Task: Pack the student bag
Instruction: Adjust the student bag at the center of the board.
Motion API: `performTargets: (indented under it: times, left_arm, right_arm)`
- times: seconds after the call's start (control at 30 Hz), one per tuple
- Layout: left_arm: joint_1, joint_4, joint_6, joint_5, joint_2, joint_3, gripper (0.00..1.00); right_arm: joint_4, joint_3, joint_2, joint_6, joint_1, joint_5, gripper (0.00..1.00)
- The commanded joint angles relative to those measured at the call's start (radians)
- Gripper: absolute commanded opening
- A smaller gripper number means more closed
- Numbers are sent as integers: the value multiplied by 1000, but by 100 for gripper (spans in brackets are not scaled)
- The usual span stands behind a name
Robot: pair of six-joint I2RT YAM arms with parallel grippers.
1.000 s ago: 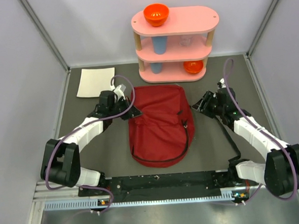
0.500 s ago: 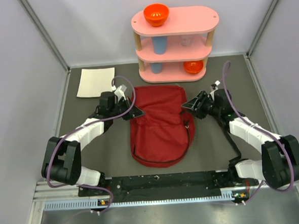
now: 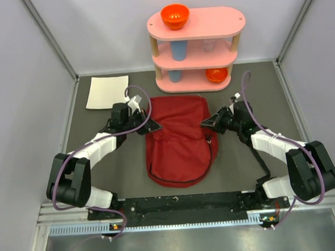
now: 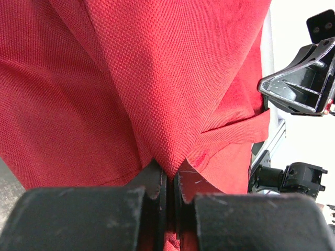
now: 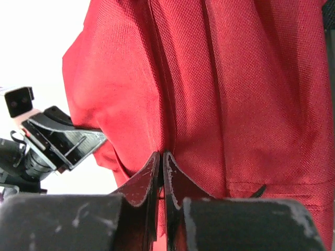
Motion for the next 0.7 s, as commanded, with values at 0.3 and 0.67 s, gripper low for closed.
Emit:
performTargets:
  times: [0.3, 0.67]
  left_arm:
    - [1, -26, 44, -80, -88, -15, 0]
    - [4, 24, -9, -21, -79, -23, 1]
  right_arm:
    - [-297, 39, -167, -229, 11, 353, 0]
    - [-351, 52, -183, -299, 9, 416, 9]
